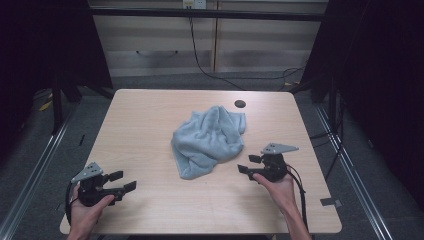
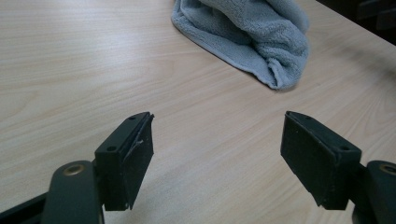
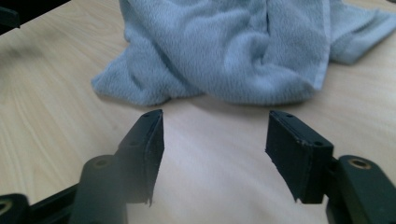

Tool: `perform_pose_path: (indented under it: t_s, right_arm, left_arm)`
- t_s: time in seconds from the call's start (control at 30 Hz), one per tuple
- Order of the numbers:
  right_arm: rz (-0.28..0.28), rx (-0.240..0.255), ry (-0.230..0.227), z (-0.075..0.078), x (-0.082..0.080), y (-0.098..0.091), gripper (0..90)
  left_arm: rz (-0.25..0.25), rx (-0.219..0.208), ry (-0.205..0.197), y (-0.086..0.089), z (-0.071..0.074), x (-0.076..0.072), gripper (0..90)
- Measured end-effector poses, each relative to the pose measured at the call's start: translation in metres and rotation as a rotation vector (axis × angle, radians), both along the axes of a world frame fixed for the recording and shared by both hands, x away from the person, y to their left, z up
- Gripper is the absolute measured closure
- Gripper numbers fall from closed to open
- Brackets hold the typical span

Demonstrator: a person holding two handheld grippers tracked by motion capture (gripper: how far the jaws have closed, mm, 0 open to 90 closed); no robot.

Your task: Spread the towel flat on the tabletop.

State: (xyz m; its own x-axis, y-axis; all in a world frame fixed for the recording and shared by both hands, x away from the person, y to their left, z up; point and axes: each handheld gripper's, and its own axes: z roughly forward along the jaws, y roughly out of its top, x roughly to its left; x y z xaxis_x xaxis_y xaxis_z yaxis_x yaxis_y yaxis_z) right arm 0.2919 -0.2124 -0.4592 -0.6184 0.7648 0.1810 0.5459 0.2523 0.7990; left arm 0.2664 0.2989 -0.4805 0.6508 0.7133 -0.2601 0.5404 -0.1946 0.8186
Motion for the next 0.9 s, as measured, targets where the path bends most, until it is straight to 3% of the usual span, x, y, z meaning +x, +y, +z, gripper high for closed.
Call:
perform_pose_path:
  t_s: [0.03, 0.07, 0.2, 0.47, 0.53, 0.67, 0.73, 0.9]
  right_arm:
    - [0.0, 0.0, 0.0, 0.0, 0.0, 0.0, 36.7]
    - [0.01, -0.008, -0.005, 0.003, 0.011, 0.006, 37.1]
    - [0.053, -0.014, 0.007, 0.009, 0.031, 0.02, 41.1]
    - [0.086, -0.029, 0.027, 0.015, 0.059, 0.036, 44.3]
    - [0.093, -0.043, 0.039, 0.011, 0.073, 0.041, 43.7]
    - [0.098, -0.058, 0.028, 0.004, 0.084, 0.05, 46.2]
    - [0.1, -0.067, 0.031, 0.001, 0.086, 0.053, 46.2]
    - [0.075, -0.054, 0.091, -0.019, 0.099, 0.059, 40.7]
  left_arm:
    - [0.0, 0.0, 0.0, 0.0, 0.0, 0.0, 25.4]
    - [0.0, 0.001, 0.0, 0.0, 0.0, 0.0, 25.5]
    - [-0.003, -0.001, 0.003, 0.0, 0.0, 0.0, 26.0]
    - [-0.001, -0.01, 0.013, 0.001, -0.001, 0.001, 28.8]
    - [0.003, -0.013, 0.018, 0.001, -0.002, 0.002, 29.1]
    - [-0.001, -0.016, 0.021, 0.0, -0.002, 0.002, 29.8]
    - [-0.028, -0.021, 0.024, 0.0, -0.002, 0.001, 32.0]
    - [-0.048, -0.017, 0.025, -0.003, -0.003, 0.0, 33.4]
